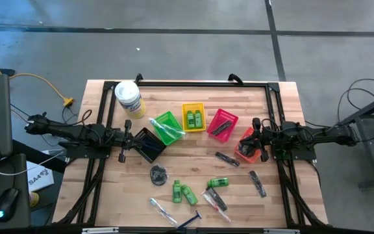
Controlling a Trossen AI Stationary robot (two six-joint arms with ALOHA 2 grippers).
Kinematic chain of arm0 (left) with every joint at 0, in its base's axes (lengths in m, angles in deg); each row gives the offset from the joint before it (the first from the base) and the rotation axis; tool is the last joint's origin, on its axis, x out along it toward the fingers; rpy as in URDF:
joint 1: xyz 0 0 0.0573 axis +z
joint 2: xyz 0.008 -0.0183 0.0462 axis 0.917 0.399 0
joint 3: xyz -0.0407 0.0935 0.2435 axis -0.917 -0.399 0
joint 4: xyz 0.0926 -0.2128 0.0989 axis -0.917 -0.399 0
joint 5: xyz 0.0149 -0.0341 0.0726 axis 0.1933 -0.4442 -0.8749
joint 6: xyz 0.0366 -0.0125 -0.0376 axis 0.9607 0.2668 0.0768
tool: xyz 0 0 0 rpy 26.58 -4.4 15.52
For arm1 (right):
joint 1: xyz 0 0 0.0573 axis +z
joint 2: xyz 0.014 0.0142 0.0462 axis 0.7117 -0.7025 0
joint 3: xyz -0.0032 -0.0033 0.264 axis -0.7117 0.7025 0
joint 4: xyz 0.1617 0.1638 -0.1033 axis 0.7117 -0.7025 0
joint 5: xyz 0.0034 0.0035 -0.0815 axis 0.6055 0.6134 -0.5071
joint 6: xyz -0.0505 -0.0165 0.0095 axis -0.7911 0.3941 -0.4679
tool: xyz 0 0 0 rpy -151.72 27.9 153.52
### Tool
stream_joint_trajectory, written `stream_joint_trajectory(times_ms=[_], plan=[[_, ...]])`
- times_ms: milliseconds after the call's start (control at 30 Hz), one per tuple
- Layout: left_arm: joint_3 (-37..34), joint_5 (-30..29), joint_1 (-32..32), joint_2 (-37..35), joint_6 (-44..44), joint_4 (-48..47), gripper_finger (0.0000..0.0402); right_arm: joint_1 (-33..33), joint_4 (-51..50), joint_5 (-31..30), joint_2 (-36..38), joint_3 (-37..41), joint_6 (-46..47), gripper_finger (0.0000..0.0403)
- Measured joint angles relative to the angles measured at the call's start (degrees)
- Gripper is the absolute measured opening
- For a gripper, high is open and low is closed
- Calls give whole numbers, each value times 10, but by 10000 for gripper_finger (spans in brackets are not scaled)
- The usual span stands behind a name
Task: Pick & Place Travel size toiletries
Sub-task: Put the black hair comb into the red bin
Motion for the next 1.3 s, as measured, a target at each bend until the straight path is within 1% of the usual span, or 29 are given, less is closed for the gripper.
stream_joint_trajectory(times_ms=[267, 400, 500, 567, 700, 900, 1067, 1300], plan=[[0, 0, 0, 0, 0, 0, 0, 0, 1, -3, 0, 0, 3, 9], [0, 0, 0, 0, 8, 0, 0, 0, 42, -17, -9, 0, 68, 9], [0, 0, 0, 0, 16, 0, 0, 6, 68, -9, -38, 0, 75, 9], [0, -1, 0, 0, 16, 0, 0, 10, 69, -8, -62, -6, 75, 9], [0, -1, 0, 0, 2, 0, 0, 15, 68, -30, -111, -17, 83, 9], [0, -3, 0, 0, 3, 0, 0, 16, 69, -32, -169, -35, 83, 9], [0, -3, 0, 0, 5, 0, 0, 16, 69, -32, -197, -49, 78, 9], [0, -2, 0, 0, -2, 0, 0, 16, 77, -30, -212, -55, 77, 9]])
